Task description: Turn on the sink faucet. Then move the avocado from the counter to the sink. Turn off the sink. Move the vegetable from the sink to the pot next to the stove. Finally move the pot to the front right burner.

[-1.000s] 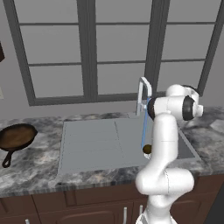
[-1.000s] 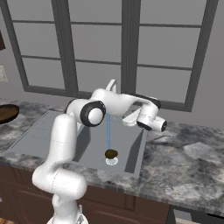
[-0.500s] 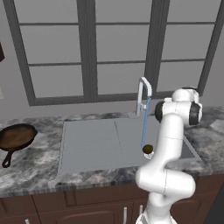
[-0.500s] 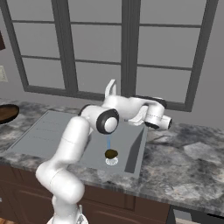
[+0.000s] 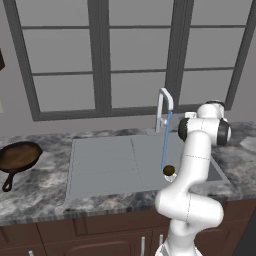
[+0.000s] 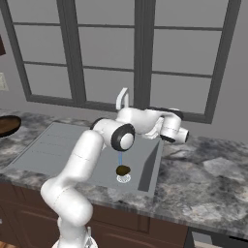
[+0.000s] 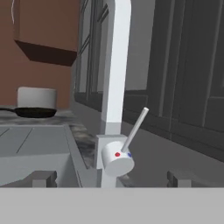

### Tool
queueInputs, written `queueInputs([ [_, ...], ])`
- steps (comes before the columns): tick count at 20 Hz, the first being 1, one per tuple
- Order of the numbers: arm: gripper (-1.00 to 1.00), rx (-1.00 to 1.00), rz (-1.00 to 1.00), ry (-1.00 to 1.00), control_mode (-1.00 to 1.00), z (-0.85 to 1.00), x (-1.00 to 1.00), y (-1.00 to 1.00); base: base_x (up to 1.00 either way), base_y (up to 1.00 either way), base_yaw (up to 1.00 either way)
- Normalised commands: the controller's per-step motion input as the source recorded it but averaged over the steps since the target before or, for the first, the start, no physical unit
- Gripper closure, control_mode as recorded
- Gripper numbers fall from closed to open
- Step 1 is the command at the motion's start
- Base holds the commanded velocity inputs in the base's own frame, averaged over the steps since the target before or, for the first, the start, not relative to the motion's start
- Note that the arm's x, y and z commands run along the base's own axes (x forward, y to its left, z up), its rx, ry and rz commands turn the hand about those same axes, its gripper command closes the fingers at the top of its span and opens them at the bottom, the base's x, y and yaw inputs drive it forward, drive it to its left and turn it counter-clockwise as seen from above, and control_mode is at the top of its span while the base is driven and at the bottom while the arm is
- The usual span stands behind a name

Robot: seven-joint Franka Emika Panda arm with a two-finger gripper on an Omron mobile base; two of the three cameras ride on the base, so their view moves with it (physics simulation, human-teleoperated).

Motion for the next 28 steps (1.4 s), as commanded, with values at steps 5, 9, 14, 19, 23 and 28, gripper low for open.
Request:
queueInputs([
  [5, -1.00, 0.00, 0.03, 0.01, -1.00, 0.00, 0.25, 0.22, 0.00, 0.00, 0.00],
  [9, -1.00, 0.00, 0.07, 0.00, -1.00, 0.05, 0.00, 0.27, 0.00, 0.00, 0.00],
  [14, -1.00, 0.00, 0.06, 0.00, -1.00, 0.10, 0.00, 0.27, 0.00, 0.00, 0.00],
  [19, -1.00, 0.00, 0.05, 0.00, -1.00, 0.13, 0.00, 0.22, 0.00, 0.00, 0.00],
  [23, -1.00, 0.00, 0.05, 0.00, -1.00, 0.11, 0.00, 0.23, 0.00, 0.00, 0.00],
  [28, -1.00, 0.00, 0.05, 0.00, -1.00, 0.03, 0.00, 0.27, 0.00, 0.00, 0.00],
])
